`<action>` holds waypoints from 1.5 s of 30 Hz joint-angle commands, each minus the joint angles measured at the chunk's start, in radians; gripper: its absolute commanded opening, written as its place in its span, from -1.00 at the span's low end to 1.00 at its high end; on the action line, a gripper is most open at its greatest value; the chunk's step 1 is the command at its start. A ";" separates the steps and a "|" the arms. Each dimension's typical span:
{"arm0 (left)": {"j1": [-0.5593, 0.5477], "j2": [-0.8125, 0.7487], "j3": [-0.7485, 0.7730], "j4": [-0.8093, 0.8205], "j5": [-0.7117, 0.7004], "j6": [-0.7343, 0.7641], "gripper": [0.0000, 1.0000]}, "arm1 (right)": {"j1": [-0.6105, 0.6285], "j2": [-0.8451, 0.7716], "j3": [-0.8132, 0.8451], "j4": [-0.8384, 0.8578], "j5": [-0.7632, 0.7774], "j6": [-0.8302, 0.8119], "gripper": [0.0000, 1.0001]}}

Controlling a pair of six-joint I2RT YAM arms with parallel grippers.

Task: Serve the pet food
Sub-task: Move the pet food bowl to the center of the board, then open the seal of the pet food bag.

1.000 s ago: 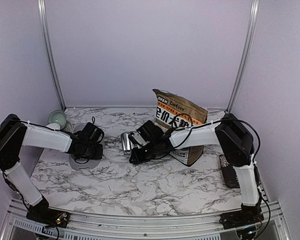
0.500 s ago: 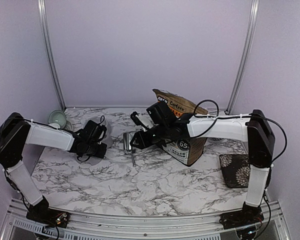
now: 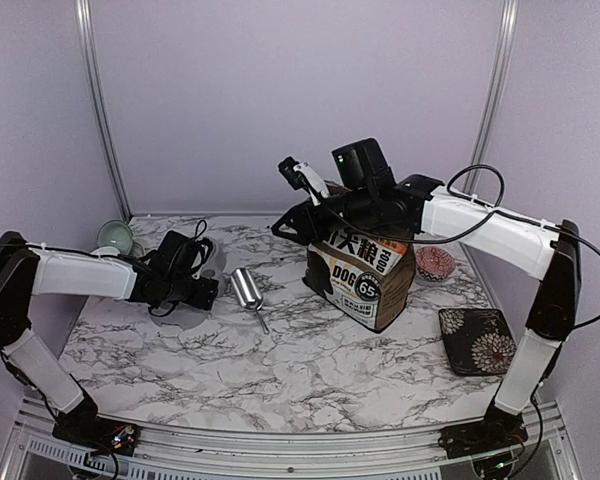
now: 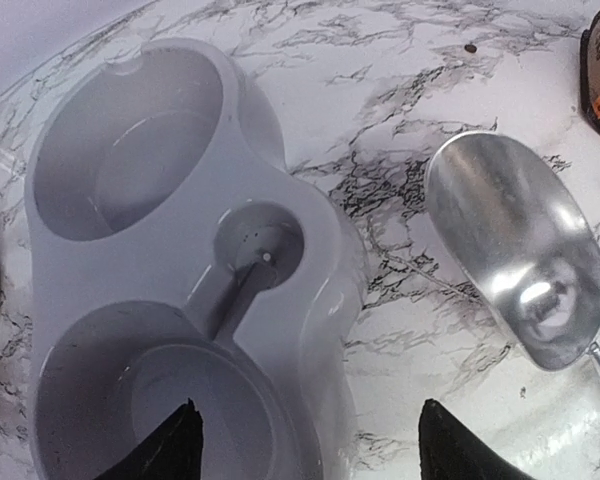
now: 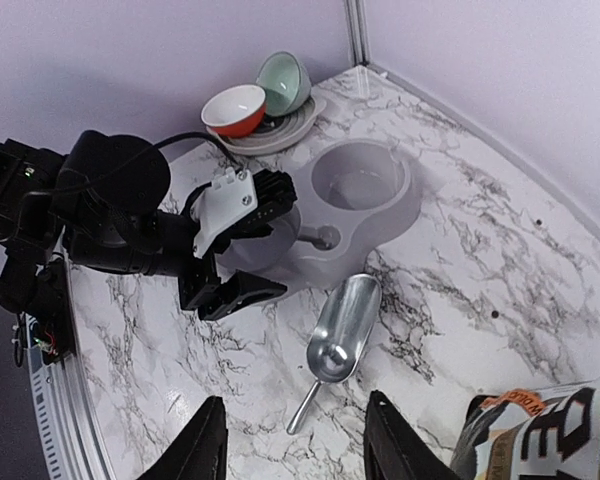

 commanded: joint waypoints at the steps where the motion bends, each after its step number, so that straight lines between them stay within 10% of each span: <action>1: 0.001 -0.079 0.038 -0.047 0.019 -0.036 0.55 | -0.024 -0.045 0.102 -0.014 -0.041 -0.073 -0.11; 14: -0.037 -0.240 0.134 -0.083 0.215 -0.228 0.49 | -0.144 -0.169 0.168 0.000 0.126 -0.161 -0.02; 36: -0.180 -0.048 0.371 0.226 0.225 -0.782 0.17 | -0.218 -0.354 -0.126 -0.096 0.254 -0.167 -0.02; 45: -0.194 0.027 0.453 0.252 0.268 -0.808 0.14 | -0.218 -0.360 -0.160 -0.145 0.297 -0.171 -0.33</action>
